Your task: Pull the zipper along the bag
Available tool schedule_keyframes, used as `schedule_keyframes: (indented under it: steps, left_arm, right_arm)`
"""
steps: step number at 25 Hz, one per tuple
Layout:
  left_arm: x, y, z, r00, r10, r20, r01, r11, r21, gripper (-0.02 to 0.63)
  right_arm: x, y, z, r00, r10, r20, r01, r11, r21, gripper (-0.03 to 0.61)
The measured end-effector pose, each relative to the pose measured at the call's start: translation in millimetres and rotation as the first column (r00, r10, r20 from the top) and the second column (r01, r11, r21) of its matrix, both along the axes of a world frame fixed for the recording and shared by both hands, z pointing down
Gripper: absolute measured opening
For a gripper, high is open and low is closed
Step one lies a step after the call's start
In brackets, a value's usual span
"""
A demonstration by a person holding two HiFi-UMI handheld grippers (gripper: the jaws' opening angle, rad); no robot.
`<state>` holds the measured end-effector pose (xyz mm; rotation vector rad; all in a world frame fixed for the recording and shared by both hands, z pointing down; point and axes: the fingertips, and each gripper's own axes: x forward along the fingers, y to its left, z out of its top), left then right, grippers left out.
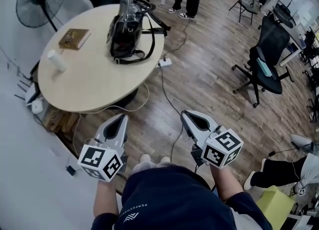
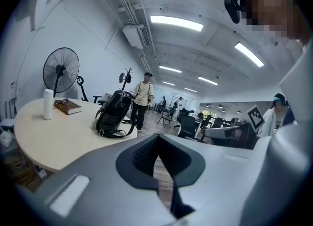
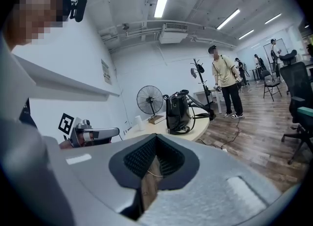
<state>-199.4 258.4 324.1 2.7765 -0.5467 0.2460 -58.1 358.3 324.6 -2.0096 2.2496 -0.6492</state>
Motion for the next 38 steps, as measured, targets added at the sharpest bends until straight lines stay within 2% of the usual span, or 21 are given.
schedule_keyframes:
  steps: [4, 9, 13, 16, 19, 21, 24, 28, 38]
  left_arm:
    - [18.1, -5.3, 0.1, 1.000, -0.009, 0.011, 0.009, 1.000, 0.009, 0.014]
    - [37.8, -7.7, 1.5, 1.000, -0.019, -0.002, 0.019, 1.000, 0.002, 0.014]
    - [50.9, -8.3, 3.0, 0.999, -0.049, -0.021, 0.049, 0.999, 0.000, 0.012]
    - [57.4, -6.1, 3.4, 0.996, -0.081, -0.037, 0.080, 0.996, -0.026, 0.003]
    - [59.6, -10.8, 7.1, 0.994, -0.103, -0.036, 0.100, 0.991, -0.084, 0.002]
    - [63.4, -17.3, 9.1, 0.994, -0.104, -0.026, 0.101, 0.991, -0.091, 0.002]
    - [72.7, -30.9, 13.3, 0.995, -0.099, 0.010, 0.099, 0.993, -0.063, 0.003]
    - [86.6, -60.7, 19.5, 0.995, -0.099, 0.005, 0.099, 0.990, -0.098, 0.006]
    - [120.8, -143.4, 23.6, 0.997, -0.076, 0.020, 0.077, 0.993, -0.088, 0.015]
  right_arm:
    - [18.1, -3.2, -0.6, 1.000, -0.001, -0.004, 0.001, 1.000, -0.005, 0.003]
    - [34.5, -1.0, 2.3, 0.999, -0.032, 0.007, 0.032, 0.999, -0.001, 0.003]
    - [46.2, -2.0, 9.5, 0.998, -0.061, -0.021, 0.061, 0.998, 0.004, 0.003]
    - [55.6, -2.1, 15.1, 0.996, -0.079, -0.028, 0.079, 0.997, -0.005, 0.003]
    - [59.0, -5.0, 17.9, 0.995, -0.097, -0.009, 0.097, 0.995, 0.004, 0.003]
    - [62.2, -10.7, 19.6, 0.995, -0.103, -0.005, 0.103, 0.995, 0.008, 0.003]
    - [72.2, -26.3, 23.6, 0.995, -0.099, -0.011, 0.099, 0.995, 0.007, 0.003]
    - [80.5, -54.2, 18.2, 0.994, -0.106, -0.016, 0.106, 0.994, 0.016, 0.003]
    - [102.7, -143.8, 9.4, 0.989, -0.140, -0.037, 0.140, 0.990, 0.002, 0.005]
